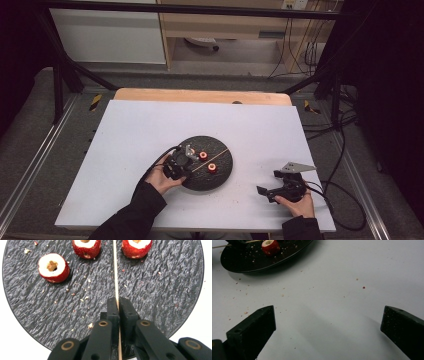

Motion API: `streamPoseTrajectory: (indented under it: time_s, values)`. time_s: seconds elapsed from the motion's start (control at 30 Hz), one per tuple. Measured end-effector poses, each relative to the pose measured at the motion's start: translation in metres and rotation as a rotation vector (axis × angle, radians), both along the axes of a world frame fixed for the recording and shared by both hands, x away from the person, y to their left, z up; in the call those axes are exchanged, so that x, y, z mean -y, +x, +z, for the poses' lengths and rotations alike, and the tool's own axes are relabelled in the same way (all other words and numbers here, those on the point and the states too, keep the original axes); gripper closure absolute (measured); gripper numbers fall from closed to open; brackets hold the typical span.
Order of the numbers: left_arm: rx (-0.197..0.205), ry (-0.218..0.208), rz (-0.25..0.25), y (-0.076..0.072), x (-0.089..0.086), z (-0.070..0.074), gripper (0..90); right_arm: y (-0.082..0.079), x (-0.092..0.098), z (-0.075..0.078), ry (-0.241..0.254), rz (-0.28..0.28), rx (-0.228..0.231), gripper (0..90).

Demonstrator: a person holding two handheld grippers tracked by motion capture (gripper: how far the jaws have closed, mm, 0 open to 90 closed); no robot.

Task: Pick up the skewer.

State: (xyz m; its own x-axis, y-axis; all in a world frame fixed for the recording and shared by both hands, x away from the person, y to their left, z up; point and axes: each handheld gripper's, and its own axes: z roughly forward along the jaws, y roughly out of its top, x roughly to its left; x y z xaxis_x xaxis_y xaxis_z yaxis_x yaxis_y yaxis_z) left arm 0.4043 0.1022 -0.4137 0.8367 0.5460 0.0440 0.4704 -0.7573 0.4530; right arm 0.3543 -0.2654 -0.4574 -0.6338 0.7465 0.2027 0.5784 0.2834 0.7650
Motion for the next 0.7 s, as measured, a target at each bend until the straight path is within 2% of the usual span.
streamPoseTrajectory:
  time_s: [0.33, 0.47, 0.7]
  values:
    - [0.006, 0.007, -0.004, 0.0, 0.001, 0.001, 88.1, 0.0, 0.0, 0.0, -0.001, -0.001, 0.002, 0.6]
    - [0.019, -0.009, -0.004, -0.002, -0.001, 0.004, 88.3, 0.0, 0.0, 0.0, 0.0, -0.002, 0.0, 0.6]
    - [0.044, -0.065, 0.007, -0.009, -0.009, 0.01, 88.4, 0.0, 0.0, 0.001, 0.003, -0.006, 0.0, 0.6]
